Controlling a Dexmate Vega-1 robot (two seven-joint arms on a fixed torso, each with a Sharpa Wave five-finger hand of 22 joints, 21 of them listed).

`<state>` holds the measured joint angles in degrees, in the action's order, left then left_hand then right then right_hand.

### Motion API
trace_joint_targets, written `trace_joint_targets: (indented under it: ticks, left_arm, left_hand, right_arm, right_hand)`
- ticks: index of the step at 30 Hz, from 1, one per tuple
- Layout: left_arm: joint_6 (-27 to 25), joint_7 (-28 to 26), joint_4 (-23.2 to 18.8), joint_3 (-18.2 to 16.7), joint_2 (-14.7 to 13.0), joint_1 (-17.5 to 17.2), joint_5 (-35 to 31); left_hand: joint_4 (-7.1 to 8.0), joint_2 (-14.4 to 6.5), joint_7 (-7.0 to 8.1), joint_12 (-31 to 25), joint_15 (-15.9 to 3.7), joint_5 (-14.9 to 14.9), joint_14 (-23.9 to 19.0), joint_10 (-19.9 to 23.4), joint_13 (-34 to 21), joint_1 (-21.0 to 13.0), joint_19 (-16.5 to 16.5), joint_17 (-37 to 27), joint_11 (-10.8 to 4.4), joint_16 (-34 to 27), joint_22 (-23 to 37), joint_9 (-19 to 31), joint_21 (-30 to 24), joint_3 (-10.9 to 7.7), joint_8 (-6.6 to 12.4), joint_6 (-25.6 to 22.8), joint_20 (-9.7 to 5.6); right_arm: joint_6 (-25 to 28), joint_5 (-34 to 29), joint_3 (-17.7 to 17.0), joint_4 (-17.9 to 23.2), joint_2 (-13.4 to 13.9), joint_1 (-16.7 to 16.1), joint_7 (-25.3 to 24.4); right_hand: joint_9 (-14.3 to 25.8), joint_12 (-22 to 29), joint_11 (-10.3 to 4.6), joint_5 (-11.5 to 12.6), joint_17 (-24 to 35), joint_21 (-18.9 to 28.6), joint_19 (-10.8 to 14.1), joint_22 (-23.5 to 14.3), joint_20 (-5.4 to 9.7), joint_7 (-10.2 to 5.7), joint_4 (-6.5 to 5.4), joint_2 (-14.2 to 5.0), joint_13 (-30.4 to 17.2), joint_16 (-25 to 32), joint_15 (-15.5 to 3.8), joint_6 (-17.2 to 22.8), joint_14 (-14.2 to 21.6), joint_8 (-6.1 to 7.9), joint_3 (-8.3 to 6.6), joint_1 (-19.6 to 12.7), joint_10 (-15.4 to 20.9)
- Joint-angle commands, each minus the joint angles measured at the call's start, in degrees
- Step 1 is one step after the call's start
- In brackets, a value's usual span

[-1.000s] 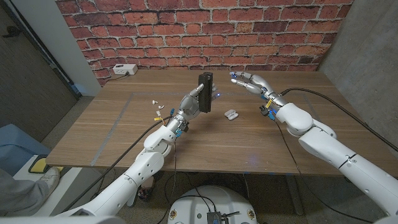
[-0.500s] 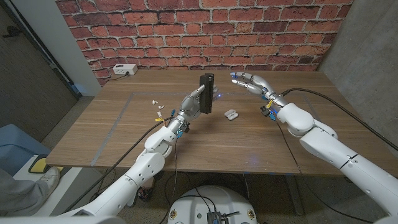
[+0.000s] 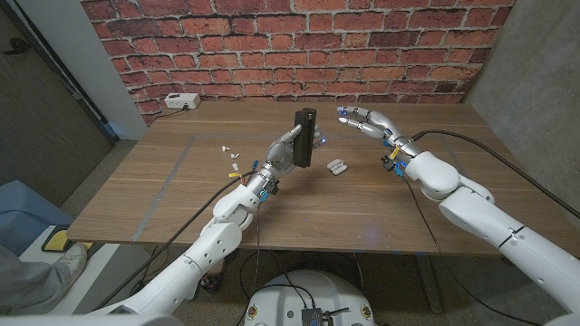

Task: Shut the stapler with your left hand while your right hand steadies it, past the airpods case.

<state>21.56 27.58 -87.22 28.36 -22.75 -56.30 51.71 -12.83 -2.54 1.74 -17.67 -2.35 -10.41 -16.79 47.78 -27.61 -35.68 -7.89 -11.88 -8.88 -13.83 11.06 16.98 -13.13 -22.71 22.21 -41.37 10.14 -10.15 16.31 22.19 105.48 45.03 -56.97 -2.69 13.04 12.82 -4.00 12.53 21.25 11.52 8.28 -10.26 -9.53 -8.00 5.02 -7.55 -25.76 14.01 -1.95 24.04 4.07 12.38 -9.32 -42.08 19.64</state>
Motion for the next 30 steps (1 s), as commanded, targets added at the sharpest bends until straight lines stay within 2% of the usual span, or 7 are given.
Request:
trace_joint_targets:
  ticks: [1, 4, 5, 13, 18, 28, 30]
  left_arm:
    - [-0.5, 2.9, 1.8, 0.3, 0.9, 0.9, 1.7]
    - [-1.0, 4.0, 2.2, 0.4, 1.0, 1.2, 2.2]
    - [-1.2, 4.3, 2.3, 0.4, 1.0, 1.3, 2.3]
    - [-2.7, 5.3, 2.0, 0.5, 0.6, 1.4, 2.7]
    - [-2.7, 5.5, 1.5, 0.5, 0.6, 1.1, 2.8]
    - [-2.2, 7.4, 2.1, 0.6, 0.5, 1.4, 2.4]
    - [-2.1, 7.3, 2.1, 0.8, 0.2, 1.6, 1.6]
  left_hand:
    - [10.16, -10.0, 2.80, 0.4, -3.13, -0.5, -0.6, 1.0, -0.5, -3.8, 0.2, -1.2, -0.57, -0.9, 0.3, 1.8, -0.2, -9.67, 0.85, -9.9, 0.10]
    - [12.41, -10.2, 2.84, 0.6, -3.41, -0.5, -0.5, 0.6, -1.2, -3.3, 0.4, -2.1, -0.31, -1.5, 0.4, 3.5, -0.1, -11.34, 1.43, -8.1, 0.16]
    - [14.67, -10.2, 2.73, 0.6, -3.43, -0.4, -0.3, 0.3, -2.2, -3.0, 0.6, -3.2, -0.18, -2.2, 0.4, 5.5, -0.2, -13.05, 2.47, -6.9, -0.02]
    - [19.73, -10.2, 2.49, -0.6, -3.76, -0.1, -0.6, -0.4, -8.5, -2.6, 1.3, -8.8, 0.14, -6.6, 0.6, 16.6, -0.5, -17.80, 9.30, -1.7, -0.32]
    - [20.24, -9.9, 3.02, -2.8, -3.06, -0.3, -0.3, -1.1, -12.6, -2.2, 1.4, -11.1, 0.08, -7.6, 0.7, 23.0, -0.8, -19.10, 13.20, 0.7, -0.05]
    - [21.16, -9.7, 3.36, -5.0, -3.58, -1.4, 0.3, -2.7, -16.5, -0.8, 1.5, -12.1, -0.69, -7.0, 0.7, 30.3, -1.1, -20.24, 16.93, 4.2, -0.08]
    - [21.65, -9.7, 3.87, -5.9, -3.80, -1.6, 1.0, -3.6, -18.2, -0.1, 1.6, -12.7, -1.15, -6.7, 0.7, 34.2, -1.2, -20.36, 18.81, 6.4, -0.20]
  right_arm:
    - [0.2, 0.1, -0.1, 0.1, 0.2, -0.2, 0.0]
    - [0.5, 0.1, -0.1, 0.2, 0.3, -0.2, 0.0]
    - [0.6, 0.1, -0.1, 0.3, 0.3, -0.2, 0.0]
    - [0.9, 0.1, -0.2, 0.8, 0.6, -0.5, -0.1]
    - [0.8, 0.0, -0.1, 0.8, 0.5, -0.6, -0.2]
    - [0.9, 0.0, -0.1, 1.1, 0.6, -0.9, -0.4]
    - [0.9, 0.1, -0.2, 1.2, 0.7, -1.0, -0.3]
  right_hand:
    - [0.0, -0.2, -0.26, 0.2, 0.1, -0.3, -0.6, -0.1, -0.27, -0.41, 0.47, -0.38, -0.1, 0.3, -1.62, 0.1, -0.2, 0.02, -0.08, -0.2, 0.1]
    - [0.0, -0.3, -0.23, 0.2, 0.1, -0.3, -0.7, -0.1, -0.29, -0.43, 0.50, -0.40, -0.1, 0.3, -1.66, 0.0, -0.2, 0.00, -0.11, -0.2, 0.1]
    - [0.0, -0.3, -0.18, 0.2, 0.1, -0.3, -0.7, -0.1, -0.31, -0.41, 0.52, -0.40, -0.1, 0.3, -1.62, 0.0, -0.3, 0.00, -0.12, -0.2, 0.0]
    - [-0.1, -0.3, -0.22, 0.2, 0.1, -0.3, -0.7, -0.1, -0.28, -0.37, 0.59, -0.40, 0.0, 0.3, -1.60, 0.0, -0.3, -0.05, -0.15, -0.1, 0.0]
    - [-0.1, -0.3, -0.21, 0.2, 0.0, -0.2, -0.8, -0.1, -0.27, -0.38, 0.62, -0.40, 0.0, 0.3, -1.62, -0.1, -0.3, -0.06, -0.17, -0.1, 0.0]
    - [-0.1, -0.3, -0.16, 0.2, 0.0, -0.2, -0.7, -0.1, -0.36, -0.31, 0.70, -0.41, 0.0, 0.3, -1.58, -0.1, -0.3, -0.08, -0.21, 0.0, -0.1]
    - [-0.1, -0.3, -0.24, 0.2, 0.0, -0.2, -0.7, -0.1, -0.34, -0.31, 0.72, -0.41, 0.0, 0.3, -1.57, -0.1, -0.3, -0.08, -0.22, 0.1, -0.1]
